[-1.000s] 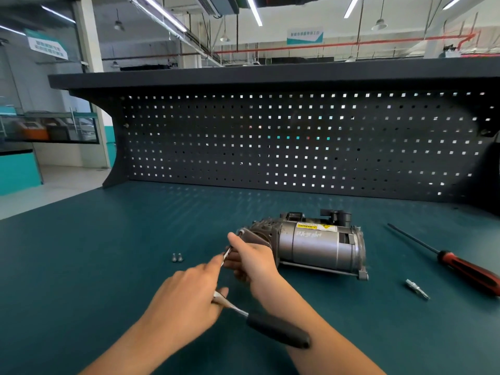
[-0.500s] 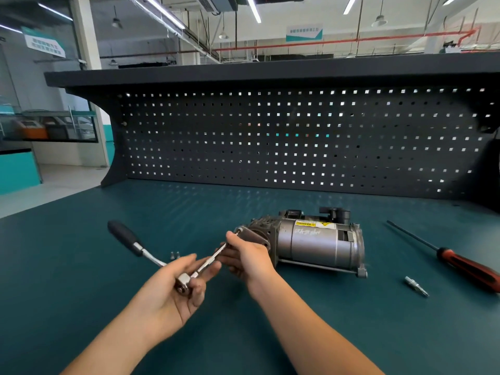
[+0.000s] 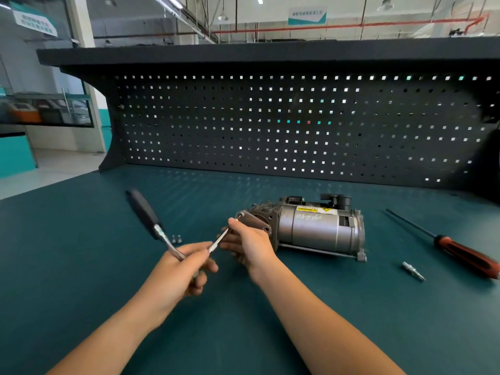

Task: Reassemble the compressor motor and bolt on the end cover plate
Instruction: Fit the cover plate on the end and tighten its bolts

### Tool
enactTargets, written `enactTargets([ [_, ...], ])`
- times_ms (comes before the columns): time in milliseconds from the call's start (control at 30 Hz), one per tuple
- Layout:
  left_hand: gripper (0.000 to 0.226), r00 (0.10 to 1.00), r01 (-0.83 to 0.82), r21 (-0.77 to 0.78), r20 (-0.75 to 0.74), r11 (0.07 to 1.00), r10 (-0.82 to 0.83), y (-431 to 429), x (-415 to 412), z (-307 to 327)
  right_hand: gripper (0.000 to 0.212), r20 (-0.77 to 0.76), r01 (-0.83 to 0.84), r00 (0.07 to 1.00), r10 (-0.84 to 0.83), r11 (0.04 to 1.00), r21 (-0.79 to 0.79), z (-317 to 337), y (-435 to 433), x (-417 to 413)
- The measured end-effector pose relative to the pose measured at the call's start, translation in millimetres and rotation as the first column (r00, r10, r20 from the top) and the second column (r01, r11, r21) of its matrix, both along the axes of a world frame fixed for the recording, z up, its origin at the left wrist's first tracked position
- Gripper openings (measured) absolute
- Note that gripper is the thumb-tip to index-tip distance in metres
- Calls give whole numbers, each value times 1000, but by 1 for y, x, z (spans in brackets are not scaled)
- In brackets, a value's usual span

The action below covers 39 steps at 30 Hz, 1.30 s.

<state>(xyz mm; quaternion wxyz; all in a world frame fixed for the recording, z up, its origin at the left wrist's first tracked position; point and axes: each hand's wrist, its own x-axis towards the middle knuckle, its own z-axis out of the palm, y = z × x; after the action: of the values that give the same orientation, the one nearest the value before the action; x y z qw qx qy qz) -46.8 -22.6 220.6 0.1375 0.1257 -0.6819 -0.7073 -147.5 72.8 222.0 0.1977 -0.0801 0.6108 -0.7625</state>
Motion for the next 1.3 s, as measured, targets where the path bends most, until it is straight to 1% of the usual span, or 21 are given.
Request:
enactTargets([
  [67,28,997,1,-327,-67,945,-25,2,1,-1,23,-3,27,1000,-27,1000,10,3,-2,4],
  [100,32,995,4,-403,-89,915,-44,4,2,0,25,-16,48,999,-47,998,29,4,-3,5],
  [233,36,992,-8,-489,-117,872,-56,6,3,4,32,-116,131,986,-118,986,105,3,-4,8],
  [367,33,994,14,-458,-92,889,-63,5,3,4,34,-159,157,978,-137,980,123,2,-5,8],
  [433,27,997,14,-319,-62,948,-35,4,2,2,36,-146,133,983,-112,981,144,4,-4,7],
  [500,21,1000,3,-39,-17,999,-4,3,-2,3,39,-170,112,982,-78,974,196,8,-1,6],
  [567,16,1000,2,265,25,964,-8,0,-5,6,38,-388,258,913,-129,918,302,8,5,1],
  [600,15,999,6,390,42,921,-25,-3,-7,9,33,-575,431,799,-177,835,341,7,10,-1],
  [633,14,997,14,503,55,864,-49,-5,-7,11,23,-757,614,624,-193,721,322,5,17,-2],
  [667,13,995,21,606,61,795,-74,-8,-7,12,25,-875,736,462,-143,613,288,3,24,-4],
  [700,12,994,28,693,57,720,-94,-10,-7,13,45,-924,784,379,-38,543,300,0,31,-7],
  [733,8,994,34,760,44,649,-103,-12,-7,14,68,-921,782,375,104,498,375,-4,37,-10],
  [800,4,995,41,835,18,548,-102,-13,-5,14,104,-840,743,436,323,397,538,-14,42,-18],
  [867,3,995,43,870,6,492,-97,-13,-5,13,125,-801,731,452,392,351,585,-24,39,-23],
  [933,10,996,48,904,-10,426,-92,-10,-4,13,131,-813,749,432,391,347,565,-28,30,-24],
  [1033,29,998,54,953,-40,297,-52,-4,-3,14,129,-834,785,407,372,324,528,-29,23,-27],
  [1100,28,999,52,964,-47,261,-27,-1,-3,15,126,-845,802,392,363,315,507,-30,26,-30],
  [1133,25,998,54,959,-47,277,-30,0,-3,16,125,-850,806,383,362,320,499,-29,28,-30],
  [1200,8,998,46,910,-26,412,-54,-2,-2,17,124,-856,812,359,372,327,483,-28,30,-30],
  [1233,4,998,40,853,-4,521,-70,-3,0,19,122,-855,814,353,379,326,481,-27,30,-30],
  [1300,14,997,18,628,46,778,-60,-9,2,21,117,-849,818,351,396,311,484,-27,30,-31],
])
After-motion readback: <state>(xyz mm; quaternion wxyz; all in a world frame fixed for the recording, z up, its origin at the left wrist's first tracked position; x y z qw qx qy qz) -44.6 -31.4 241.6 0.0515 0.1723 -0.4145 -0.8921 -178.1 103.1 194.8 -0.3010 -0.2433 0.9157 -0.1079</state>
